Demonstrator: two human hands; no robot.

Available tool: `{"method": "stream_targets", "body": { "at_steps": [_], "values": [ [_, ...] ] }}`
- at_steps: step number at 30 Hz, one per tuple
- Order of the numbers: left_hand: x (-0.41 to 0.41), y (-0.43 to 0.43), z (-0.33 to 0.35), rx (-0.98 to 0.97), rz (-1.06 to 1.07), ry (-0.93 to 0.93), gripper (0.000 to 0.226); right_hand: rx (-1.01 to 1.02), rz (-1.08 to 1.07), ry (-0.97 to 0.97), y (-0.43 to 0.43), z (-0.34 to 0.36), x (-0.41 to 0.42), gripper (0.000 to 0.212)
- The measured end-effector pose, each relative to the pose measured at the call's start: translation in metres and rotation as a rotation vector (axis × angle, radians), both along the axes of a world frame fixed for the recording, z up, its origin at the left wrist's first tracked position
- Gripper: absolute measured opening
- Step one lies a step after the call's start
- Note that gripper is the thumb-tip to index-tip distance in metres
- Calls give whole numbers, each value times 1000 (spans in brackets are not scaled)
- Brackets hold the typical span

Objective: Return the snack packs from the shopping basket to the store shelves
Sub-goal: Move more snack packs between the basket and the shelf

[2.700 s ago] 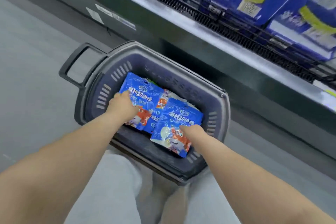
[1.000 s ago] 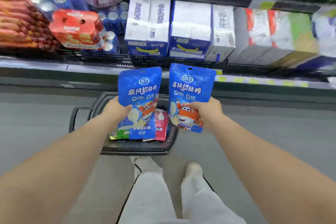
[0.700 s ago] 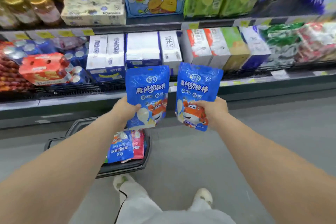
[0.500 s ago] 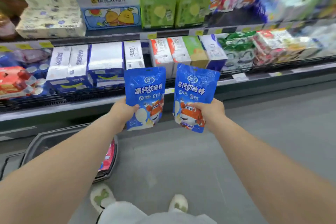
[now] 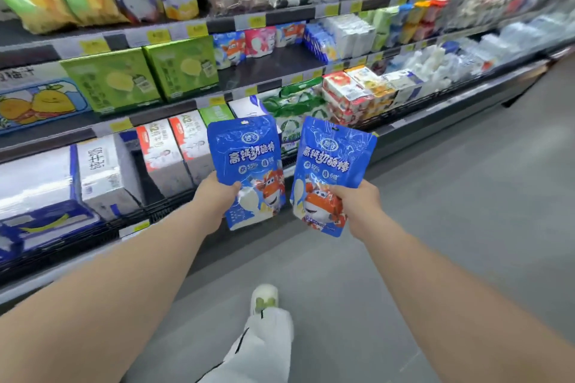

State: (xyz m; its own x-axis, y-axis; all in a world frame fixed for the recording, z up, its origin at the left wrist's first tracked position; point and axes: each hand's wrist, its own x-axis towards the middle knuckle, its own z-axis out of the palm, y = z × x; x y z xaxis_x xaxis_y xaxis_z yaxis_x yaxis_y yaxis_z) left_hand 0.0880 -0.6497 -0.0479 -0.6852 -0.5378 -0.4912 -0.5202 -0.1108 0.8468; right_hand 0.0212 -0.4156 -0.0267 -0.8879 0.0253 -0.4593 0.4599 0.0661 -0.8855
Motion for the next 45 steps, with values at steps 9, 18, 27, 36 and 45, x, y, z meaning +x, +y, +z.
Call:
{"method": "stream_targets", "body": {
  "at_steps": [9, 18, 27, 36, 45],
  "values": [
    [-186, -10, 5, 196, 53, 49, 24, -91, -2, -7, -32, -12, -186, 17],
    [-339, 0, 2, 277, 276, 72, 13, -96, 131, -121, -46, -39, -364, 6],
    [-454, 28, -20, 213, 519, 164, 13, -324, 283, -130, -71, -43, -511, 15],
    [-516, -18, -53, 134, 645, 367, 23, -315, 310, -87, -132, -63, -582, 19],
    [-526, -38, -82, -245, 667, 330, 22, -36, 488, 266, -154, -98, -591, 31]
  ]
}}
